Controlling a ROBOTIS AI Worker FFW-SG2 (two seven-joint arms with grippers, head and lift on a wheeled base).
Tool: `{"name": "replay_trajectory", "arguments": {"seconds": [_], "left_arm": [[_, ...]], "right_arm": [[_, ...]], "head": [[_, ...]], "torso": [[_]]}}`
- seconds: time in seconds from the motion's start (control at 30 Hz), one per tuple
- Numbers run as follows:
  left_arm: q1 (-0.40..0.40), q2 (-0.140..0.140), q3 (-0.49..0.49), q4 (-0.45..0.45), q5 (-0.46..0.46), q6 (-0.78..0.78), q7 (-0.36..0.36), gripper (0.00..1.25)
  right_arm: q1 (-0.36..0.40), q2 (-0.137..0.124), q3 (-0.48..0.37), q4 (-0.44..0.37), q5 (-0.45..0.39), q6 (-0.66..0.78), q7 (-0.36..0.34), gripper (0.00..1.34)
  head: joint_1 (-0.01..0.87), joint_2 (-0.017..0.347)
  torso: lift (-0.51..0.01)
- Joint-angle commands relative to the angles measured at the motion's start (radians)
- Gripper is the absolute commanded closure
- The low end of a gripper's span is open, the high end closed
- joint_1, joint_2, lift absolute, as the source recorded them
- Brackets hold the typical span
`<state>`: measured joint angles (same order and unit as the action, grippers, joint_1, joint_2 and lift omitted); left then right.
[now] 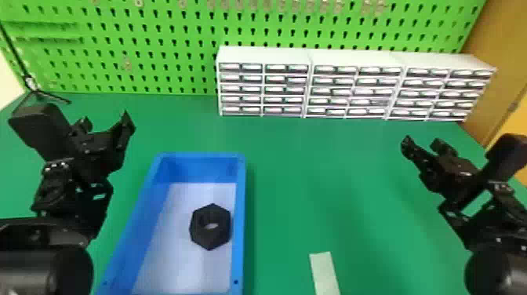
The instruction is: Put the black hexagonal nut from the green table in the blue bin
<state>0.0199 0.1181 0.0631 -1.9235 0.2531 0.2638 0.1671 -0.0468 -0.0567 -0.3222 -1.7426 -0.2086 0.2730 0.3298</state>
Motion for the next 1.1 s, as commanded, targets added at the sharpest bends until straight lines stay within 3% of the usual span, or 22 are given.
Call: {"name": "replay_trajectory", "arguments": {"seconds": [0.0, 1.07], "left_arm": [[0.0, 0.0, 0.0, 0.0, 0.0, 0.0, 0.0, 0.49], [-0.001, 0.0, 0.001, 0.0, 0.002, 0.0, 0.0, 0.49]], "right_arm": [[-0.001, 0.0, 0.0, 0.0, 0.0, 0.0, 0.0, 0.51], [-0.002, -0.002, 0.008, 0.0, 0.0, 0.006, 0.0, 0.51]], "head": [[0.692, 0.008], [0.692, 0.008]], "torso": [[-0.097], [-0.097]]}}
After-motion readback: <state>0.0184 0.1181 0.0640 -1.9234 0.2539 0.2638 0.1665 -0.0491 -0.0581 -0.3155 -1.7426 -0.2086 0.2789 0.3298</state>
